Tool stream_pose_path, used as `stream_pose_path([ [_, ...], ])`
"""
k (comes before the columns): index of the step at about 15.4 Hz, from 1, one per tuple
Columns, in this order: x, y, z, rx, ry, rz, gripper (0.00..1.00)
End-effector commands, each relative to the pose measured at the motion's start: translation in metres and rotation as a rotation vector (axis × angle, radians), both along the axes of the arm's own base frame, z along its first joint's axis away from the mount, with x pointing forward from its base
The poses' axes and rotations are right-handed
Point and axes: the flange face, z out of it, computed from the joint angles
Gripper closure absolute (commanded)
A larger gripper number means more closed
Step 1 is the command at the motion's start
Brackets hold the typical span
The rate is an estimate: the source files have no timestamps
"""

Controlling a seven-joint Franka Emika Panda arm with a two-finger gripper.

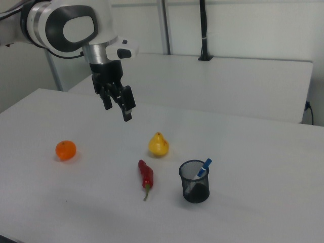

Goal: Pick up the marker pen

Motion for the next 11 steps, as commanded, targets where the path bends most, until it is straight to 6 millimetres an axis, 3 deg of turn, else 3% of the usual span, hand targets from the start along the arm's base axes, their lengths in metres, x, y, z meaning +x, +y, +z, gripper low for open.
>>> stream_pose_path([
  [1, 0.0, -0.035, 0.022, -0.008, -0.045, -0.025, 0.0],
  [6, 0.029, -0.072, -0.004, -0.035, -0.134, -0.092, 0.0],
  [11, 0.058, -0.12, -0.061, -0.066, -0.167, -0.181, 0.0],
])
